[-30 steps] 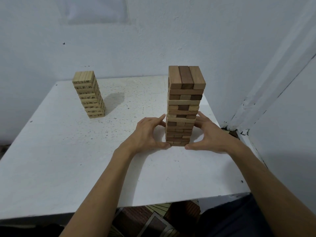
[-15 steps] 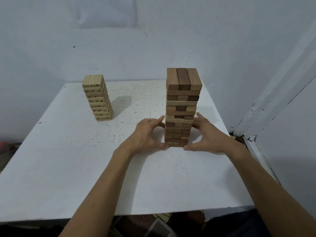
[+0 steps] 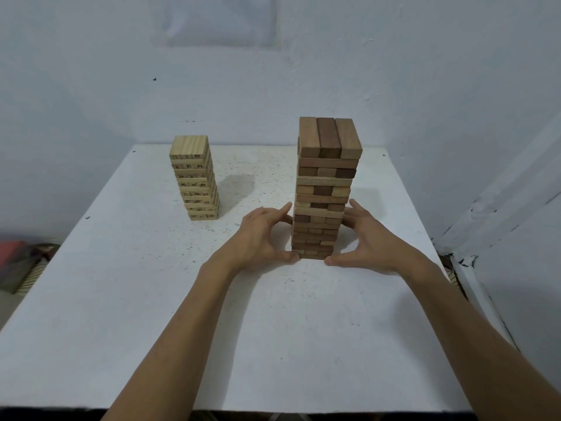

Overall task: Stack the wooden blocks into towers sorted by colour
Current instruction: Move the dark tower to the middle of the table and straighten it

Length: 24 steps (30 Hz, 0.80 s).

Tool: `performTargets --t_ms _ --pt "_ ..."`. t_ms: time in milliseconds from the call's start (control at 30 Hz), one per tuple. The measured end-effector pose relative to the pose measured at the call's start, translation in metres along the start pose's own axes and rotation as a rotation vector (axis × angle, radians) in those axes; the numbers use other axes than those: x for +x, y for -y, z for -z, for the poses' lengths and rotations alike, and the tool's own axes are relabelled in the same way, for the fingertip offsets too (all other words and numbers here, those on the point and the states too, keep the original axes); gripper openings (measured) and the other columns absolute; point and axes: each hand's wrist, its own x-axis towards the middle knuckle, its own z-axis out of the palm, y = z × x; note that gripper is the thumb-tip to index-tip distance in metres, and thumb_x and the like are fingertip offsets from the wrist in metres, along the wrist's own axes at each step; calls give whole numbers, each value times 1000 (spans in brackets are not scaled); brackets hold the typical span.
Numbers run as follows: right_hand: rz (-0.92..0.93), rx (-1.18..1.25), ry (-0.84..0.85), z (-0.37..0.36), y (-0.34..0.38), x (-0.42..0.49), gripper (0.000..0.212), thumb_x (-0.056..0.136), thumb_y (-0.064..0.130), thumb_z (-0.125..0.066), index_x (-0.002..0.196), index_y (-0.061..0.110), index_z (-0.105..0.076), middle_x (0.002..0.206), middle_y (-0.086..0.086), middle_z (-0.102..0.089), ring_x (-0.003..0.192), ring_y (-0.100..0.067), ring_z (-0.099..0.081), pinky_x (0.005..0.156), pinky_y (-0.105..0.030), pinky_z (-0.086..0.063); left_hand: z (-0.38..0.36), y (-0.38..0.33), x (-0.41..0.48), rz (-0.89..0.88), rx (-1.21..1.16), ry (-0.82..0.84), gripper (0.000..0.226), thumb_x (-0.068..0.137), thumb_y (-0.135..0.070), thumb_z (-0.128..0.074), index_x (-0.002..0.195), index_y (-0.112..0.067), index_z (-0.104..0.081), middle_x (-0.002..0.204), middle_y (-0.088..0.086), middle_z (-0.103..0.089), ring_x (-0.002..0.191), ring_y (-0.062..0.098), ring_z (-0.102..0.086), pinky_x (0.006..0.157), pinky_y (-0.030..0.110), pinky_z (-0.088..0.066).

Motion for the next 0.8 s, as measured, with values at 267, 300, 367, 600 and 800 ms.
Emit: performTargets --t_ms 267,300,367,600,800 --pt "11 10 6 -2 13 28 78 69 49 -83 138 40 -48 159 20 -24 150 -6 8 121 -45 -7 13 18 7 26 -14 -2 92 61 -63 -68 143 -29 -44 119 -28 -58 120 12 -45 105 46 -39" --pt "10 11 7 -2 14 31 78 70 48 -83 138 40 -48 159 20 -24 150 -6 8 121 -45 -7 15 19 8 29 -16 1 93 61 -63 -68 144 -27 -44 121 -25 -59 116 12 -47 103 46 -40" --pt "17 16 12 -3 17 37 77 70 48 -83 138 40 -48 159 21 -24 150 -5 7 122 -47 -7 18 22 10 36 -22 -2 95 61 -62 -69 145 -26 -42 125 -22 -59 112 10 -49 102 46 -41" --pt "17 8 13 -5 25 52 76 71 47 -83 138 41 -47 158 21 -26 150 -6 6 120 -45 -6 24 27 12 43 -46 -50 82 71 -42 -78 143 -28 -42 126 -20 -60 107 10 -52 98 46 -44" --pt "16 8 10 -7 30 64 77 71 48 -83 138 41 -46 157 20 -27 150 -7 5 120 -45 -6 28 31 13 33 -63 -81 66 74 -36 -78 133 -31 -47 122 -23 -60 104 11 -55 98 48 -43"
